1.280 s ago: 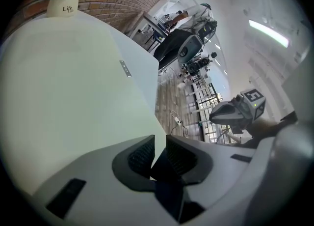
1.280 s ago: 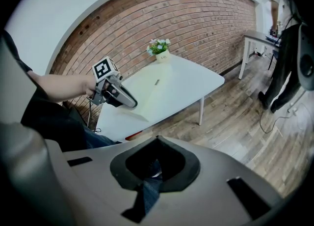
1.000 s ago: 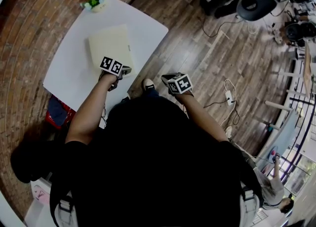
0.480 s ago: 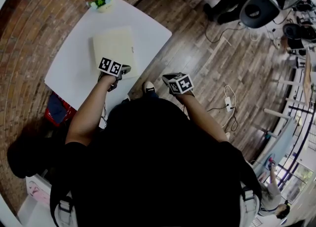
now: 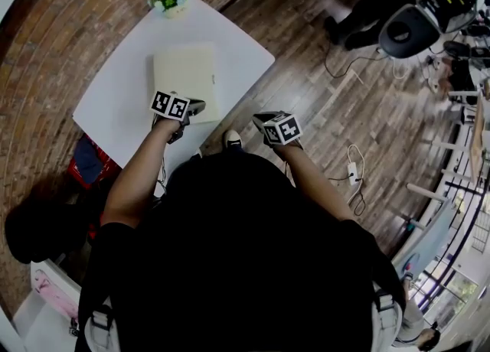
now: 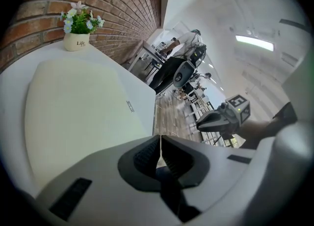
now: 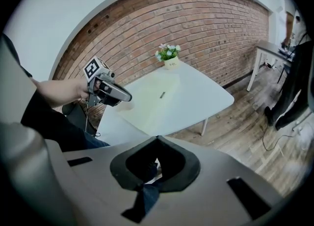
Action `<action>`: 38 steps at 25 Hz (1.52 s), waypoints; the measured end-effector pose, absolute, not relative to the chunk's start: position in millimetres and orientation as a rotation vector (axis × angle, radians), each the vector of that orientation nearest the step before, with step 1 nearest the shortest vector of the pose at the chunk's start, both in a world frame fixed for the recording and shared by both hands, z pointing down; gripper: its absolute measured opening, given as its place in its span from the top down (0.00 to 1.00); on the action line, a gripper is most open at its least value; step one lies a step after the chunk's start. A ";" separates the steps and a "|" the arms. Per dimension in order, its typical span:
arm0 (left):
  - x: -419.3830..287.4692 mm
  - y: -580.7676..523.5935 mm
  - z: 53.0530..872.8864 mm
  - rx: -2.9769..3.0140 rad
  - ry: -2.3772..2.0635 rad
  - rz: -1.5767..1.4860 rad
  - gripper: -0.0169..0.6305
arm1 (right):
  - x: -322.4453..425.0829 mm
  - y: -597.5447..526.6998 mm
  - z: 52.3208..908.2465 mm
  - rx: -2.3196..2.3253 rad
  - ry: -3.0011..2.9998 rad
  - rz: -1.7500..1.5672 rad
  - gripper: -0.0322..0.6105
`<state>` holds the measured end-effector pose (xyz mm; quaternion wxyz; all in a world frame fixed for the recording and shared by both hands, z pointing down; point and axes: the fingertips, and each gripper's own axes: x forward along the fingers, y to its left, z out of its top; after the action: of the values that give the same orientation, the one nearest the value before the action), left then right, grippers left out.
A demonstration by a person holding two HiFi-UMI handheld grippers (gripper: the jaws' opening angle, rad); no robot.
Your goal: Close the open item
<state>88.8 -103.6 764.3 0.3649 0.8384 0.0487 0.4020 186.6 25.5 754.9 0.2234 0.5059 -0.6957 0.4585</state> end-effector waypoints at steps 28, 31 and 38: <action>67.5 -142.6 666.7 2.446 -0.094 0.779 0.96 | 204.5 -65.5 670.5 1.378 -2.118 1.000 0.92; 66.7 -146.6 656.0 2.475 -0.123 0.748 0.96 | 201.6 -77.1 657.5 1.369 -2.150 0.960 0.92; 60.0 -154.3 629.2 2.568 -0.203 0.710 0.96 | 200.3 -97.2 632.9 1.353 -2.214 0.907 0.92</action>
<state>60.0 -154.3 629.2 0.2325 0.9348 -0.0739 0.2582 200.3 -97.2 632.9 0.1952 0.4829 -0.7899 0.3237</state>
